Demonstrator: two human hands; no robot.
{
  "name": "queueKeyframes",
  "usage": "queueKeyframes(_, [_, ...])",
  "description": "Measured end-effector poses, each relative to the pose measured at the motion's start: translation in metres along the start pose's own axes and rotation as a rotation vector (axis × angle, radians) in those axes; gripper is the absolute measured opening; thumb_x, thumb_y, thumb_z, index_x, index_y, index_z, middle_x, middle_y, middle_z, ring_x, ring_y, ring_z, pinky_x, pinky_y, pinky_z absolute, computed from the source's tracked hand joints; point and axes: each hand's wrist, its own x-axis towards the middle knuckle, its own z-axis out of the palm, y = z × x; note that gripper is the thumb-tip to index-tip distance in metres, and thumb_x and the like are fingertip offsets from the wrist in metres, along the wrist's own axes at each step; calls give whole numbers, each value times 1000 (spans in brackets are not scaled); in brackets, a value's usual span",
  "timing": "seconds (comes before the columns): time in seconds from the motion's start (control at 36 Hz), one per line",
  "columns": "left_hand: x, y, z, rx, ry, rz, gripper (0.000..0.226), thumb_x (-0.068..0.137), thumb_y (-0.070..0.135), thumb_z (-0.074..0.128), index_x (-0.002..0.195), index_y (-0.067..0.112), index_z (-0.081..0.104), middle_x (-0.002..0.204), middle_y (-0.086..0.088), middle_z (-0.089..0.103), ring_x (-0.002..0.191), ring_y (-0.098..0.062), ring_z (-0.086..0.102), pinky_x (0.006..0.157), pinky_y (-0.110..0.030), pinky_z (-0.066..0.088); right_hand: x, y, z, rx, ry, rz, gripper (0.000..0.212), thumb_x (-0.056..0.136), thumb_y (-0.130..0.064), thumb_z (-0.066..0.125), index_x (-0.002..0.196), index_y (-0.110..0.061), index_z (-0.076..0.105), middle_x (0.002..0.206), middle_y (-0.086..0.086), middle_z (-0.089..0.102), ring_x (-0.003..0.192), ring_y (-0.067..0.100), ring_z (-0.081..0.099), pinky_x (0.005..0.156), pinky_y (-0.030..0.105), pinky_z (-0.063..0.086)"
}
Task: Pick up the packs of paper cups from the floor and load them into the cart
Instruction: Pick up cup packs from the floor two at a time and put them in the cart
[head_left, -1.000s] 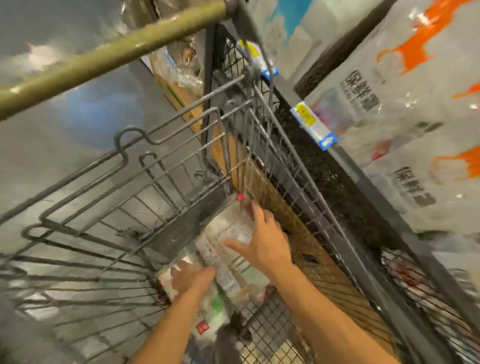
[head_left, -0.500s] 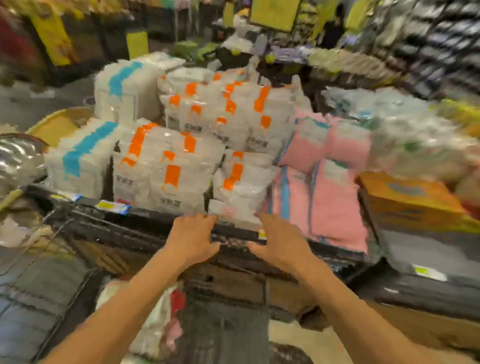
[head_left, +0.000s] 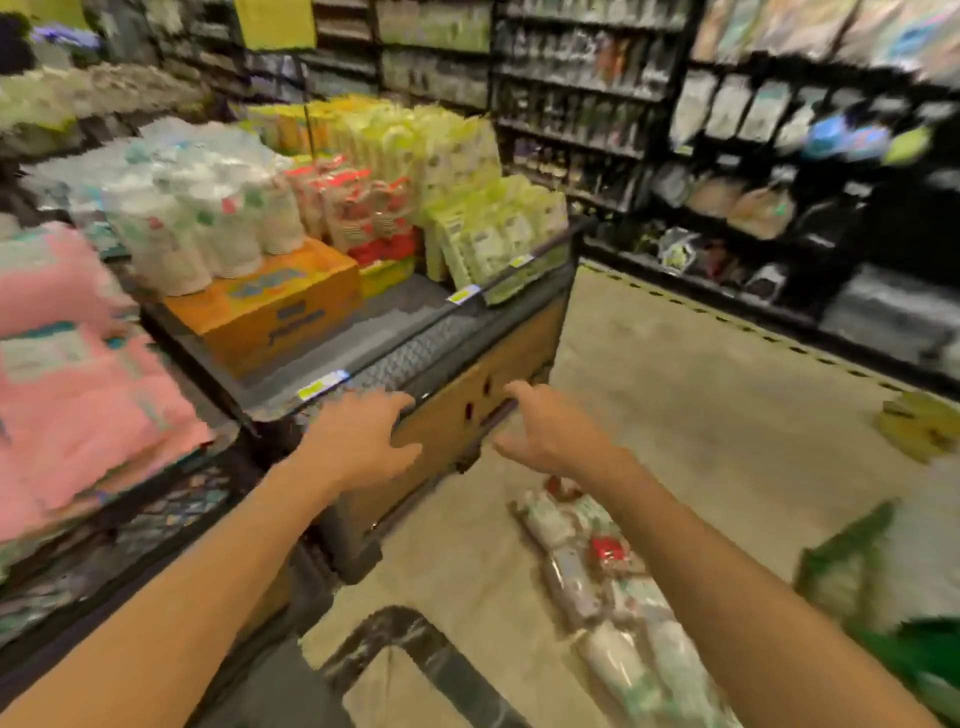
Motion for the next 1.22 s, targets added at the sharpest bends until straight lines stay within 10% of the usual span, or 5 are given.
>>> queueKeyframes(0.33, [121, 180, 43, 54, -155, 351, 68, 91, 46, 60, 153, 28, 37, 153, -2, 45, 137, -26, 48, 109, -44, 42, -76, 202, -13, 97, 68, 493, 75, 92, -50, 66, 153, -16, 39, 148, 10, 54, 132, 29, 54, 106, 44, 47])
queueKeyframes(0.69, [337, 208, 166, 47, -442, 497, 64, 90, 42, 63, 148, 25, 41, 143, -5, 54, 129, -27, 53, 99, -36, 45, 49, 310, 80, 187, -105, 730, 68, 91, -56, 63, 148, -25, 42, 135, 4, 62, 118, 26, 62, 92, 44, 55])
queueKeyframes(1.22, [597, 177, 609, 431, -626, 742, 84, 88, 47, 60, 158, 29, 16, 160, -4, 31, 147, -28, 29, 118, -46, 25, 231, 478, 530, 459, -415, 894, 84, 86, -60, 67, 154, -27, 30, 148, 5, 49, 134, 29, 49, 104, 44, 47])
